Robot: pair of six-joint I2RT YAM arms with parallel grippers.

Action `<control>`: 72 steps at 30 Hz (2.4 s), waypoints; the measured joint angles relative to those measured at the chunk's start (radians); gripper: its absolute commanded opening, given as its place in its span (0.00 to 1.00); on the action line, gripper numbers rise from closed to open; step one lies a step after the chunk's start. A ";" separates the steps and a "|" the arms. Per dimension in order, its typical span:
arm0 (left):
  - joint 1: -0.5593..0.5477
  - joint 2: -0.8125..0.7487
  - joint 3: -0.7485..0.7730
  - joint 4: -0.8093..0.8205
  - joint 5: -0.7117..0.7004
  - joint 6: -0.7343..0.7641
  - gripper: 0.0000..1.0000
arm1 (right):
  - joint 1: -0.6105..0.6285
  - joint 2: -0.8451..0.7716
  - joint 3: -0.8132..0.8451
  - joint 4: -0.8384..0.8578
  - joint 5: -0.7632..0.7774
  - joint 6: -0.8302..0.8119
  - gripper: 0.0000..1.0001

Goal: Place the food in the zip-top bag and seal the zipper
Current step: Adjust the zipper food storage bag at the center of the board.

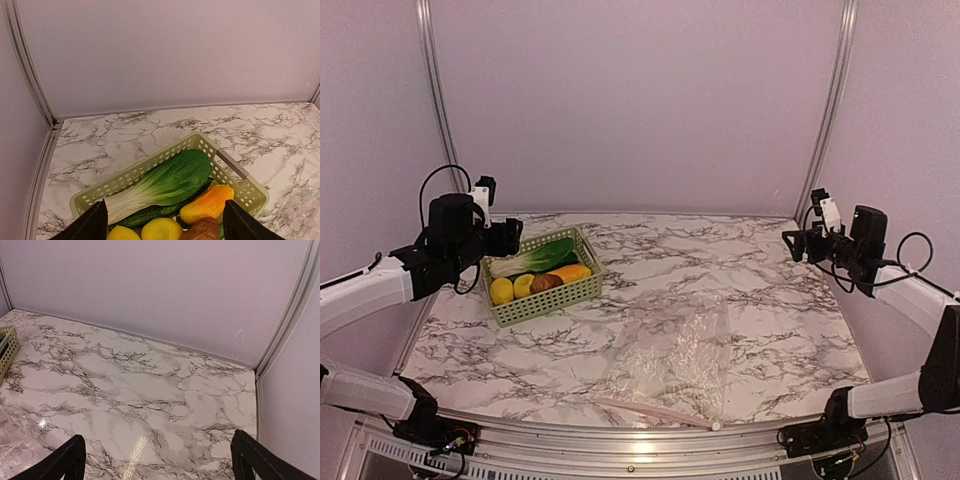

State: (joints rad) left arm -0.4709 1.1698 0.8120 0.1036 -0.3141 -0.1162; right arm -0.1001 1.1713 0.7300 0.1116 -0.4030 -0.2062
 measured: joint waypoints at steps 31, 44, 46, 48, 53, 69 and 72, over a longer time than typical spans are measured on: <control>-0.426 0.109 -0.047 -0.024 0.340 -0.103 0.71 | 1.048 0.235 0.188 -0.568 -0.048 -0.566 0.55; -0.550 0.216 -0.274 0.185 0.369 -0.436 0.74 | 1.249 0.291 0.222 -0.713 -0.040 -0.584 0.65; -0.553 0.268 -0.271 0.209 0.386 -0.476 0.74 | 1.248 0.283 0.222 -0.722 -0.035 -0.584 0.65; -0.554 0.328 -0.262 0.226 0.402 -0.510 0.72 | 1.248 0.270 0.222 -0.726 -0.025 -0.584 0.65; -0.560 0.463 -0.177 0.243 0.445 -0.551 0.54 | 1.243 0.247 0.206 -0.726 0.003 -0.584 0.64; -0.547 0.769 0.211 0.343 0.435 -0.654 0.00 | 0.989 0.149 0.168 -0.719 0.039 -0.544 0.60; -0.518 0.776 0.238 0.381 0.395 -0.716 0.00 | 0.922 0.104 0.140 -0.680 0.085 -0.500 0.64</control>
State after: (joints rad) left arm -0.9890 1.9461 1.0496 0.4847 0.0807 -0.8322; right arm 0.8215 1.2755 0.8696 -0.5682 -0.3180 -0.7067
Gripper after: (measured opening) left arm 0.013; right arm 0.609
